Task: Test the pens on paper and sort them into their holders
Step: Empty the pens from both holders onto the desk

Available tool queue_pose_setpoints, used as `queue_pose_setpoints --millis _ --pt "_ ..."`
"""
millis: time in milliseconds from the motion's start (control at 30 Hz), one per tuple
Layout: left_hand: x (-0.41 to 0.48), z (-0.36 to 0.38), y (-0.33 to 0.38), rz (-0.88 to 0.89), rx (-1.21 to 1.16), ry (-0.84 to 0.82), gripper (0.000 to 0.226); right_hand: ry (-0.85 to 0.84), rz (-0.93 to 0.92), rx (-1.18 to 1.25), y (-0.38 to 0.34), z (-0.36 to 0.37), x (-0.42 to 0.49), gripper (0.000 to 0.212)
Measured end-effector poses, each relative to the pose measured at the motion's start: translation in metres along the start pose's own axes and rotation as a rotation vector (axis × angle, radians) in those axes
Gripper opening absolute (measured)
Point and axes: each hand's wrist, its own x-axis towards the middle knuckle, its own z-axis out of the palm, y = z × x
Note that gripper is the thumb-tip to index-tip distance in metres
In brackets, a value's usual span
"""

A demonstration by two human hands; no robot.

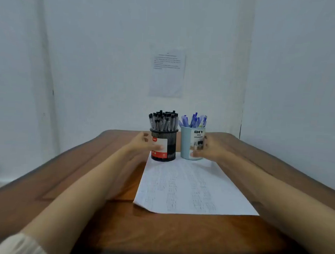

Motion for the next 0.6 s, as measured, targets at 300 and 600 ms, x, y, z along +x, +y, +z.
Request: queue_pose_setpoints --millis 300,600 --pt "0.018 0.026 -0.010 0.138 -0.246 -0.046 0.056 0.201 0.020 0.364 0.020 0.034 0.034 0.076" --pt "0.003 0.037 -0.015 0.177 -0.171 0.036 0.079 0.250 0.100 0.340 0.008 0.021 0.008 0.093"
